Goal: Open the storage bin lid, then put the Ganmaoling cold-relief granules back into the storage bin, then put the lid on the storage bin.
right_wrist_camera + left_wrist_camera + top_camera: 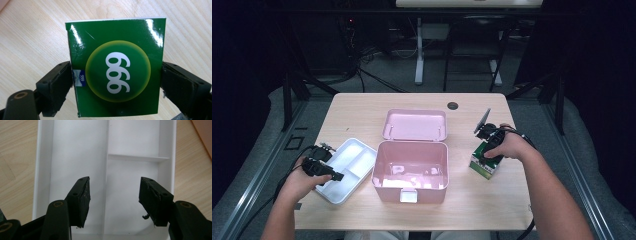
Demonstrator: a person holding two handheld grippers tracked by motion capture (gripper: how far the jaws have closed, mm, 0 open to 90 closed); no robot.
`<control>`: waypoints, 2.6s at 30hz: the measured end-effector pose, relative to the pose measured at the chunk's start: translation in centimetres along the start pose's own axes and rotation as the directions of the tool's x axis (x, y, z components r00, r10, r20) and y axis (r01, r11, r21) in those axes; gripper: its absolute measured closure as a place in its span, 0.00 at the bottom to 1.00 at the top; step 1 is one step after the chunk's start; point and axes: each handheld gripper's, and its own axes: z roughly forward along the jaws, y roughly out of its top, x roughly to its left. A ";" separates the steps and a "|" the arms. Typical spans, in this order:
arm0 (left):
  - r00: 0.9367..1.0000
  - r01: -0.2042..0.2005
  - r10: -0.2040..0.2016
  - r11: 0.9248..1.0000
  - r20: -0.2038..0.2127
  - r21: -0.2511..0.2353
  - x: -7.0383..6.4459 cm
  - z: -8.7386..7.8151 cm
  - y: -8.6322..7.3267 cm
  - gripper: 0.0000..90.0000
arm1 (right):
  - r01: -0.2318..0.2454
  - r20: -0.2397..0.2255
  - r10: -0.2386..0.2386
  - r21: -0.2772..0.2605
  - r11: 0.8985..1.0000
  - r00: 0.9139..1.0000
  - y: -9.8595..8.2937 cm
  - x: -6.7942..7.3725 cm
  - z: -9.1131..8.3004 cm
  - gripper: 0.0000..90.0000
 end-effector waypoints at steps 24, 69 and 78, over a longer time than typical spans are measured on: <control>1.000 -0.015 0.015 1.000 -0.006 -0.001 -0.2 -0.1 0.1 0.47 | -0.038 -0.024 0.038 0.010 0.999 0.999 -0.1 -0.3 0.2 0.17; 1.000 -0.018 0.018 1.000 -0.003 0.000 -0.3 -0.2 0.2 0.47 | 0.343 0.087 -0.339 -0.049 0.938 0.937 0.5 4.1 -9.6 0.18; 1.000 -0.025 0.025 1.000 -0.002 0.000 -0.4 -0.2 0.2 0.47 | 0.419 0.078 -0.415 -0.053 0.906 0.907 1.1 5.6 -11.5 0.18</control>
